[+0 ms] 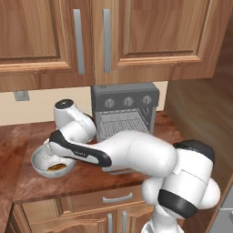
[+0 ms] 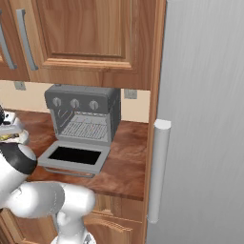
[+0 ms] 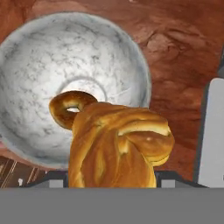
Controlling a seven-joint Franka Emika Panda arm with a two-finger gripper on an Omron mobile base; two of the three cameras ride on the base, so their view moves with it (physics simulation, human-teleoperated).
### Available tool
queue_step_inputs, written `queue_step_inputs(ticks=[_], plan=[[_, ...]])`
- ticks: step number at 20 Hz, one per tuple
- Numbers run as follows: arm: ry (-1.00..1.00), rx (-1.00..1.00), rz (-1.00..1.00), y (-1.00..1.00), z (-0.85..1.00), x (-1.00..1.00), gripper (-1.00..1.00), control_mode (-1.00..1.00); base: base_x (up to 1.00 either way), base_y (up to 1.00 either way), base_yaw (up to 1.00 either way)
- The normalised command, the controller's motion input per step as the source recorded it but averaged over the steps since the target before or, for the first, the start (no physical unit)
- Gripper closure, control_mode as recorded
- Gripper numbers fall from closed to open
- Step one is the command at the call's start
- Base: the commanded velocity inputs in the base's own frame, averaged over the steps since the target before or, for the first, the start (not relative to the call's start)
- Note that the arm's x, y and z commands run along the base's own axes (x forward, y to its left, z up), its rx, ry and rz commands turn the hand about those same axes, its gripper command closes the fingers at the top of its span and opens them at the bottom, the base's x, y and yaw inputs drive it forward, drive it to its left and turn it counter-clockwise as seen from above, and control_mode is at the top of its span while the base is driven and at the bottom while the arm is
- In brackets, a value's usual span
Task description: Pick up the heated bread from the toaster oven and place it in the bowl. Then move the bread bowl to the dining counter.
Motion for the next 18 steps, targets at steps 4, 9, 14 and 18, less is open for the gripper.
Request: queue_step_inputs(ticks=[4, 9, 14, 18], plan=[[0.0, 0.0, 0.0, 0.79, -0.48, 0.48, 1.0, -1.0, 0.0, 0.0, 0.0], [0.0, 0.0, 0.0, 0.78, -0.24, 0.73, -1.0, -1.0, 0.0, 0.0, 0.0], [0.1, 0.0, -0.01, 0.25, 0.0, 0.21, -1.0, -1.0, 0.0, 0.0, 0.0], [0.16, 0.0, -0.11, -0.06, 0.0, 0.0, -1.0, -1.0, 0.0, 0.0, 0.0]])
